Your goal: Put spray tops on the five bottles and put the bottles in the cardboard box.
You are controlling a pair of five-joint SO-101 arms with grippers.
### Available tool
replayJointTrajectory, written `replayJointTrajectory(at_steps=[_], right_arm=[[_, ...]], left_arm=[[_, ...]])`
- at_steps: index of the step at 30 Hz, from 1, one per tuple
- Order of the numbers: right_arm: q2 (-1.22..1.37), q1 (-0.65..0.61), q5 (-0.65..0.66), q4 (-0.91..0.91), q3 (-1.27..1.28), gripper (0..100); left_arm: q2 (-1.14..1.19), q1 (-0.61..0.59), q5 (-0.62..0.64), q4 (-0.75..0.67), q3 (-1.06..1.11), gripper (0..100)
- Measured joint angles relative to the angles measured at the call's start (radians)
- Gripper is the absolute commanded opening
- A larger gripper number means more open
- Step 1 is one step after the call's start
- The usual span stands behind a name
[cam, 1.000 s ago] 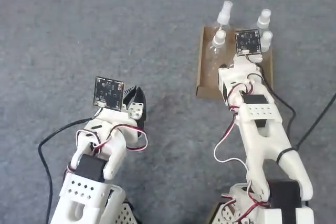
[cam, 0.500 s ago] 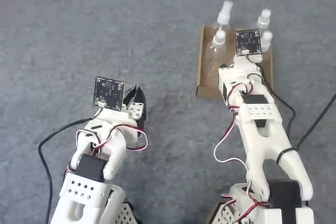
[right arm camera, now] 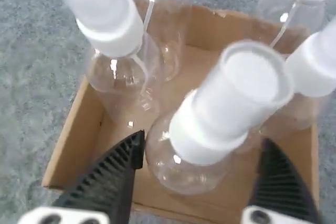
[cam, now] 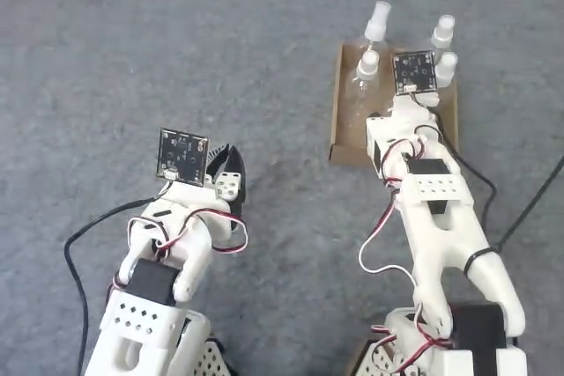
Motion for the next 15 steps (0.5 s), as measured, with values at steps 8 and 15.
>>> replayJointTrajectory(at_steps=[8, 15], right_arm=[[0.0, 0.0, 0.0, 0.012, -0.058, 31.9], [-0.081, 0.0, 0.0, 0.311, -0.273, 31.8]], left_arm=[[0.0, 0.0, 0.0, 0.0, 0.0, 1], [0.0, -0.017, 0.0, 0.0, 0.0, 1]])
